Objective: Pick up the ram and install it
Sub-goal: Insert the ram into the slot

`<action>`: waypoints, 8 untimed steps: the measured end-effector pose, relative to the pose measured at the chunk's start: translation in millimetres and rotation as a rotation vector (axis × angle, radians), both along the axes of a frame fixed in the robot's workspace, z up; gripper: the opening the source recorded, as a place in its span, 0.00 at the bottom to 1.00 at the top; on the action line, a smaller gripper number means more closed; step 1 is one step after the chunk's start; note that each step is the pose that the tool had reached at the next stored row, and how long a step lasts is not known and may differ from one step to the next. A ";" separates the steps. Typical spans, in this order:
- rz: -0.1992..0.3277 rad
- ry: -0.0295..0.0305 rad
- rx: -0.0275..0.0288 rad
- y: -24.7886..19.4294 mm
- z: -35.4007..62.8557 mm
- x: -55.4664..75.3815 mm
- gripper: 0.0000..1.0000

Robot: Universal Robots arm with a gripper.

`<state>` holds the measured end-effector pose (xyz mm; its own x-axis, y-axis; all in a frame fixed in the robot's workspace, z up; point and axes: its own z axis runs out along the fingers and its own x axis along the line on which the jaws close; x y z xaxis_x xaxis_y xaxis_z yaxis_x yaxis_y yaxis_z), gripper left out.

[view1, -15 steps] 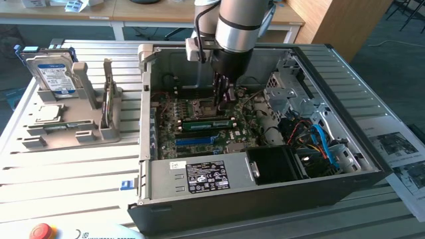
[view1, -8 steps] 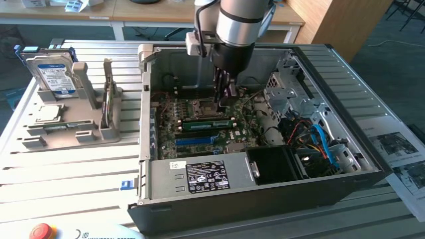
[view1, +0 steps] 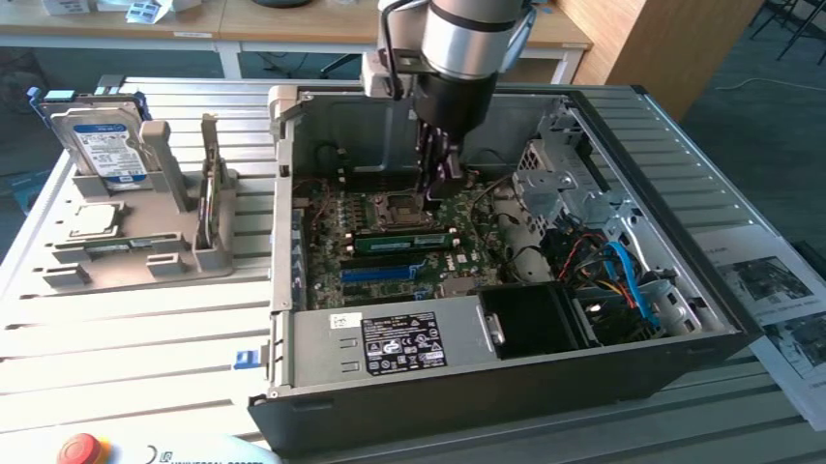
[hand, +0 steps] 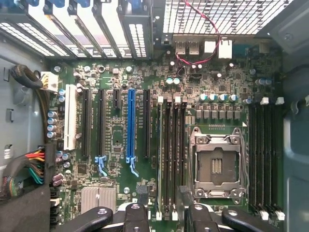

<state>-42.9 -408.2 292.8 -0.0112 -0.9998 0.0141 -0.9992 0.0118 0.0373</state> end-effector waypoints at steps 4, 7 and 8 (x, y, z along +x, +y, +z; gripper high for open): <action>0.000 0.0000 0.0001 0.0 5.4 0.0 0.36; 0.000 0.0000 0.0000 0.0 9.7 0.0 0.36; 0.000 0.0000 0.0000 0.0 11.0 0.0 0.36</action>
